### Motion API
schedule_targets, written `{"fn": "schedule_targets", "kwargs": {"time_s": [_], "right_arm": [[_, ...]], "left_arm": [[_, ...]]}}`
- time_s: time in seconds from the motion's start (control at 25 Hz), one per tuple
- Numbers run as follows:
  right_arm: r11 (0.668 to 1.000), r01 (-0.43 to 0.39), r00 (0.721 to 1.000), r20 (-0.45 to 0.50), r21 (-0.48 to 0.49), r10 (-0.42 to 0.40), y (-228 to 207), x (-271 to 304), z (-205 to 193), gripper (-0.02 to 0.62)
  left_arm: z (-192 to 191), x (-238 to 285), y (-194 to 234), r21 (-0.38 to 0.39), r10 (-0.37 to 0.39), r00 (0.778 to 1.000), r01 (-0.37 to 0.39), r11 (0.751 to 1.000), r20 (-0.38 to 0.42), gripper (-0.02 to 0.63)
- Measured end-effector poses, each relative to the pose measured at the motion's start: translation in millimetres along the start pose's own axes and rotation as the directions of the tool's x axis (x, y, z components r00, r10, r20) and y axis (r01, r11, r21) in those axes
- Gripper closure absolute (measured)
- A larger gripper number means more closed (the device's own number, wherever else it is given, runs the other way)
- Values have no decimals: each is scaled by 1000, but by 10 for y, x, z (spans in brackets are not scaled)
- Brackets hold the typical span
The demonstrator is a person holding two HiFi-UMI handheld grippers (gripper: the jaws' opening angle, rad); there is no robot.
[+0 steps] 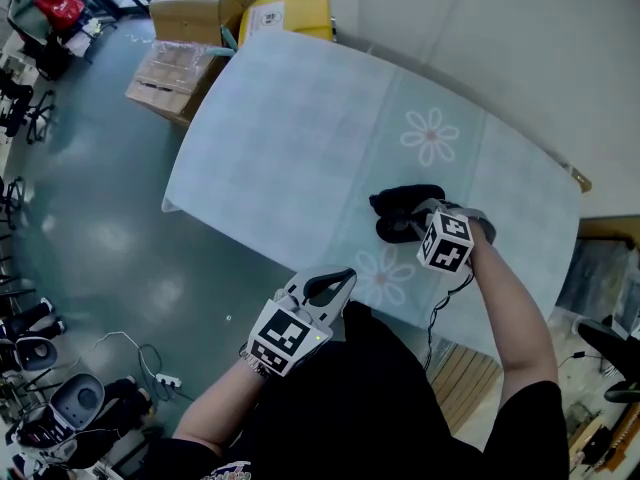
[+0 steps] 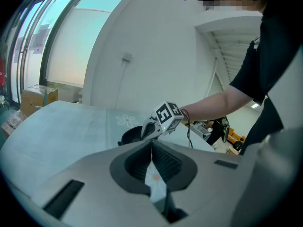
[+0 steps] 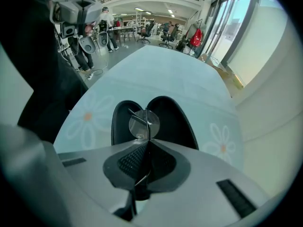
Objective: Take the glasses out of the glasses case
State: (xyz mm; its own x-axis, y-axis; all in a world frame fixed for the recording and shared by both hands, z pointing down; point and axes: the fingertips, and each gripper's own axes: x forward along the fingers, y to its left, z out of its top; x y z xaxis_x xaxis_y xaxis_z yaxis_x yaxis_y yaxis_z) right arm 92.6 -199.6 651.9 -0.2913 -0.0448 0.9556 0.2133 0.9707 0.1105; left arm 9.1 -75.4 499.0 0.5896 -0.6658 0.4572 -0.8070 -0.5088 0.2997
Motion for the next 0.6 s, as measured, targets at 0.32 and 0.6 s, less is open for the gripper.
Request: {"fn": "schedule_targets", "kwargs": {"time_s": [0.32, 0.6], "right_arm": [[986, 133, 990, 35, 102, -137, -131, -327, 105, 569], [938, 239, 957, 103, 249, -271, -97, -744, 310, 569]], "left_arm": [[66, -168, -3, 45, -47, 999, 47, 998, 1, 577], [154, -289, -46, 94, -110, 994, 108, 990, 12, 577]]}}
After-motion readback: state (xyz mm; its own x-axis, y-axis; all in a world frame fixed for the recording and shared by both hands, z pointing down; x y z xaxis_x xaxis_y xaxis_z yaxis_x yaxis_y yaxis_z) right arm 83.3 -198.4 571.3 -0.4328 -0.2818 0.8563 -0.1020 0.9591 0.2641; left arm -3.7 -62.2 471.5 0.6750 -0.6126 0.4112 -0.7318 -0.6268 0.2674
